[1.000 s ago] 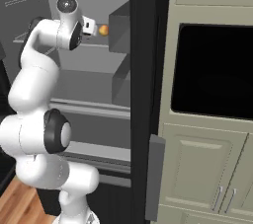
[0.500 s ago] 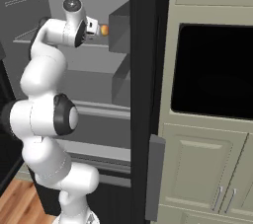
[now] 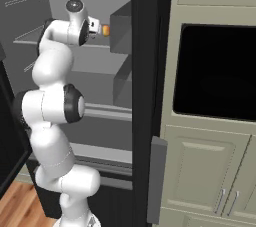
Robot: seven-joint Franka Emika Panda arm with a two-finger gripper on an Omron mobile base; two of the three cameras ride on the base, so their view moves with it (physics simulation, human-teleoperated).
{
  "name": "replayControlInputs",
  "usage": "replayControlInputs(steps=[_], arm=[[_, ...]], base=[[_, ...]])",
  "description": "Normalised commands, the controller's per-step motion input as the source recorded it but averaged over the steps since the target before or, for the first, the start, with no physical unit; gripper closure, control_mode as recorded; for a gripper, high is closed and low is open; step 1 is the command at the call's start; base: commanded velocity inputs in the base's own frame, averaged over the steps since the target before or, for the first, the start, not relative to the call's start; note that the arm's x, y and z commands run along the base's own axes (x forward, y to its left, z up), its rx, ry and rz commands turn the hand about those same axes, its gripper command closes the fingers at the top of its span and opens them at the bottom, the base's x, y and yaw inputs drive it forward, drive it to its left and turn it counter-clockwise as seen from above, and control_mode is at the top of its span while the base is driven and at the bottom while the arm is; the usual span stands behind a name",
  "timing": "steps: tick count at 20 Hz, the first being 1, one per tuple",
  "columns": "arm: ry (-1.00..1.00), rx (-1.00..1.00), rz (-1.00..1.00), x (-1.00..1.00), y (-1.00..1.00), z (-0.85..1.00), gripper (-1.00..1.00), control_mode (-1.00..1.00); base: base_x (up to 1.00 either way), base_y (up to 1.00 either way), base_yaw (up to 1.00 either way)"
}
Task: Take the fish out of the fridge, briefly rinse it in the sink, and place it on the tray next to the sink.
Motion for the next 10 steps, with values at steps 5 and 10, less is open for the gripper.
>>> replayControlInputs(steps=[5, 10], arm=[[0.0, -0.02, 0.0, 0.48, 0.0, -0.13, -1.0, -1.0], [0.0, -0.02, 0.0, 0.41, 0.0, -0.24, 1.0, -1.0]], base=[[0.0, 0.0, 0.0], [0.0, 0.0, 0.0]])
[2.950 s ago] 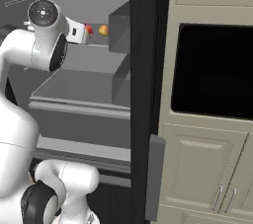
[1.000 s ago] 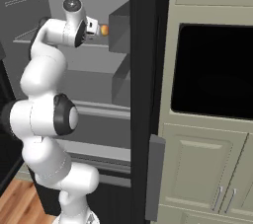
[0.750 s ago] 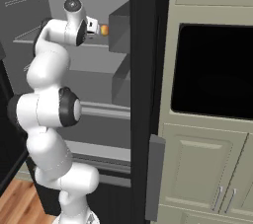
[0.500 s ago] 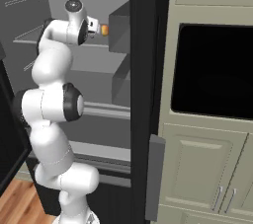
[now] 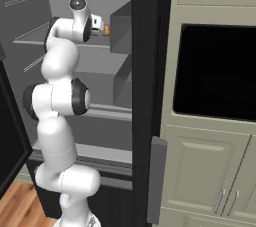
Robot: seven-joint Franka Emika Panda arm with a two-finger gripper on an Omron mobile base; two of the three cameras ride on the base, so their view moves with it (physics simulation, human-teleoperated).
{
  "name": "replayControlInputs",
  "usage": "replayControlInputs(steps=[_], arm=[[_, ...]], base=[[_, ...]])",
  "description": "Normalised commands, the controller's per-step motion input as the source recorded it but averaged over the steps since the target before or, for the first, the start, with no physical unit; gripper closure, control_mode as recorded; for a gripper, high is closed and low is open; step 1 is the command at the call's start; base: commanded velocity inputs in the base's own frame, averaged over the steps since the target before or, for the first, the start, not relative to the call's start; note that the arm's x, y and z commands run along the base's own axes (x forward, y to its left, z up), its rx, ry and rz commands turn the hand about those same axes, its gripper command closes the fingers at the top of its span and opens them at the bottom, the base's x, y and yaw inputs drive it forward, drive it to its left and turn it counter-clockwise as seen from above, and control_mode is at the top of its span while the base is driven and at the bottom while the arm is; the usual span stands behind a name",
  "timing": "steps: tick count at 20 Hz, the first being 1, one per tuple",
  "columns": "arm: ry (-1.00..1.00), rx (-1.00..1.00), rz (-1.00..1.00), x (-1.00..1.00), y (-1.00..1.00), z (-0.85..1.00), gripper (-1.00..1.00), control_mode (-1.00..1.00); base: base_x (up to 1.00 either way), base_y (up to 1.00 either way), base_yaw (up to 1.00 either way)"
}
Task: Take the fish out of the fridge, briefly rinse it in the sink, and place it on the tray next to the sink.
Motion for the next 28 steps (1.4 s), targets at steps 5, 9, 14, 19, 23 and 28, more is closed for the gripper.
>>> replayControlInputs(steps=[5, 9, 14, 19, 23, 28], arm=[[0.0, -0.01, 0.0, 0.1, 0.0, -0.09, 1.0, -1.0], [0.0, 0.0, 0.0, 0.0, 0.0, 0.0, 1.0, -1.0], [0.0, 0.0, 0.0, -0.52, 0.0, 0.0, 1.0, -1.0], [-0.07, 0.02, 0.0, -1.0, 0.0, 0.0, 1.0, -1.0], [-0.22, 0.05, 0.0, -1.0, 0.0, 0.08, 1.0, -1.0], [-0.27, 0.11, 0.0, -1.0, -0.04, 0.24, 1.0, -1.0]], base=[[0.0, 0.0, 0.0], [0.0, 0.0, 0.0], [0.0, 0.0, 0.0], [0.0, 0.0, 0.0], [0.0, 0.0, 0.0], [0.0, 0.0, 0.0]])
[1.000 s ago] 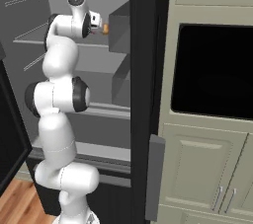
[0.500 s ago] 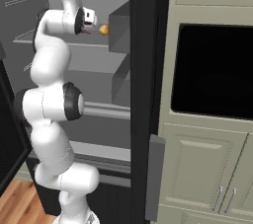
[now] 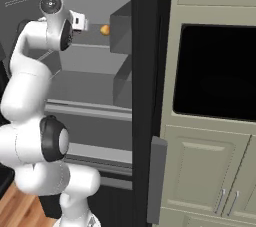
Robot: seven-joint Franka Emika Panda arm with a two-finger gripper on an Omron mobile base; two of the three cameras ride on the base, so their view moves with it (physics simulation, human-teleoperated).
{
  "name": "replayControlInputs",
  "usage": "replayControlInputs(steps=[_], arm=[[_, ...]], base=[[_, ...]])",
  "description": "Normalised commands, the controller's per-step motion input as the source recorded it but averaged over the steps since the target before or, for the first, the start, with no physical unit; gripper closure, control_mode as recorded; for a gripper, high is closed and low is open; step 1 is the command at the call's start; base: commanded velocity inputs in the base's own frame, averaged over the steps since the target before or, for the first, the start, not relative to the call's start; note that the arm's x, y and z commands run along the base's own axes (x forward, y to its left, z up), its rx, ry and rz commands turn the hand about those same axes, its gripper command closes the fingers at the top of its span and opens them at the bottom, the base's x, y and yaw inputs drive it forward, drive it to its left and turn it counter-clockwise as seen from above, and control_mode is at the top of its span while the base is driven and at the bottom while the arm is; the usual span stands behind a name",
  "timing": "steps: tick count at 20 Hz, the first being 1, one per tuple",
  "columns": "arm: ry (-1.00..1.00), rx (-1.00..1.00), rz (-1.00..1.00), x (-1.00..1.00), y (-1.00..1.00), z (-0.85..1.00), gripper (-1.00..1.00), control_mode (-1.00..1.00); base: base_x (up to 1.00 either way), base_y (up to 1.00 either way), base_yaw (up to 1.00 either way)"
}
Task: Take the fish out of the fridge, briefly rinse it in the sink, and place it on the tray next to the sink.
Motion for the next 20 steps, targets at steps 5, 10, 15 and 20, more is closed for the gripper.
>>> replayControlInputs(steps=[5, 10, 15, 20], arm=[[-0.16, 0.14, 0.0, -1.0, -0.03, 0.32, 1.0, -1.0], [-0.08, 0.13, 0.0, -1.0, -0.02, 0.04, 1.0, -1.0], [-0.01, 0.06, 0.0, -1.0, -0.12, -0.16, 1.0, -1.0], [0.0, 0.05, 0.03, -1.0, -0.22, -0.67, 1.0, -1.0]], base=[[0.0, 0.0, 0.0], [0.0, 0.0, 0.0], [0.0, 0.0, 0.0], [0.0, 0.0, 0.0]])
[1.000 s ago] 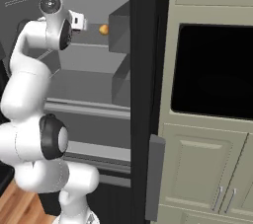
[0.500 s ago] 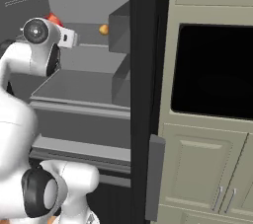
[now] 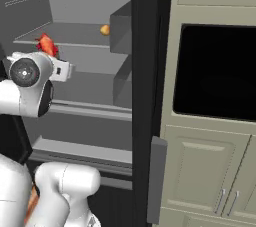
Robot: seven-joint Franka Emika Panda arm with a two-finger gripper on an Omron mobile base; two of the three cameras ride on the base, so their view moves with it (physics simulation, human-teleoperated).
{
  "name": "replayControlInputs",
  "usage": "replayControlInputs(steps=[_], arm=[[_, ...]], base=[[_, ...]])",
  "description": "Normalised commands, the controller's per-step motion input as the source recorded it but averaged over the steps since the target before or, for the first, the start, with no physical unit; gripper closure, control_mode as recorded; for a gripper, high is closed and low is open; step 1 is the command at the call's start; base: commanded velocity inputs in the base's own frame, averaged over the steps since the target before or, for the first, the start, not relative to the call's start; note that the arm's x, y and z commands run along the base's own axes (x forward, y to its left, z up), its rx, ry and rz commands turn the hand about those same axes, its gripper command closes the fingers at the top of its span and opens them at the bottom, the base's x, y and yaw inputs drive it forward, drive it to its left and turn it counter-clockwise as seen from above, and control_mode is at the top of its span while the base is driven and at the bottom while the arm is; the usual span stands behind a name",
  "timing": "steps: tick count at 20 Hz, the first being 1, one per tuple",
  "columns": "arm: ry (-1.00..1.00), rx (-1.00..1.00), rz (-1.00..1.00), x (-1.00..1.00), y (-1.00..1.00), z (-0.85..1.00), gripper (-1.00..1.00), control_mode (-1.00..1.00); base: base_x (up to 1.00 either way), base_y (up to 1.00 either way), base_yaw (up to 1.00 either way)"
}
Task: Take the fish out of the fridge, briefly rinse it in the sink, and place it on the tray next to the sink.
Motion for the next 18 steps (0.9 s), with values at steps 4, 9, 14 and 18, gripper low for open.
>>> replayControlInputs(steps=[4, 9, 14, 18], arm=[[0.0, 0.01, 0.05, -0.25, -0.03, -0.21, 1.0, 1.0], [0.0, 0.0, 0.0, 0.0, 0.0, 0.0, 1.0, 1.0], [0.0, 0.0, 0.0, 0.0, 0.0, 0.0, 1.0, 1.0], [0.0, 0.0, 0.0, 0.0, 0.0, 0.0, 1.0, 1.0]], base=[[-0.75, -0.09, 0.22], [-1.0, -0.03, 0.44], [-0.65, 0.02, 0.73], [-0.09, 0.21, 0.88]])
